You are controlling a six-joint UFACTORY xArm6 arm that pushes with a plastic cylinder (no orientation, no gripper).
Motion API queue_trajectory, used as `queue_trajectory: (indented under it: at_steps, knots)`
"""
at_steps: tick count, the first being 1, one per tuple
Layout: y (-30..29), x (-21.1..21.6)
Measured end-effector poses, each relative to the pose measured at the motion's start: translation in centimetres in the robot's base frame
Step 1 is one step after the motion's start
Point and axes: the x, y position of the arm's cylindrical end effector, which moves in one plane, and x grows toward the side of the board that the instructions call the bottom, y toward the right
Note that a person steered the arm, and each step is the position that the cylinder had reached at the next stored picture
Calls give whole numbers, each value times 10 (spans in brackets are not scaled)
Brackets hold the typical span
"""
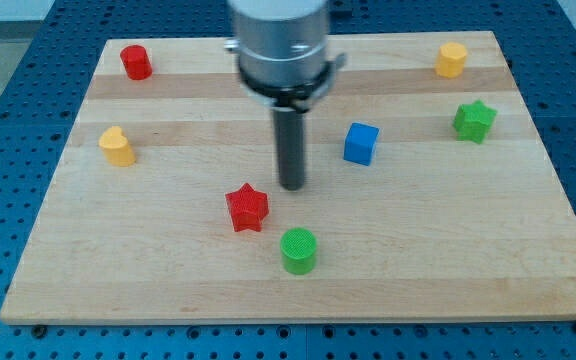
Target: Slide red star towards bottom left
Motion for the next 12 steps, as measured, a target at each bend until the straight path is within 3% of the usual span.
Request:
queue_trajectory:
  at_steps: [3,6,7,8,9,12]
  knots:
    - [-34,23]
    - [-140,58]
    - [-138,56]
    - [-83,27]
    - [-63,48]
    - [-133,103]
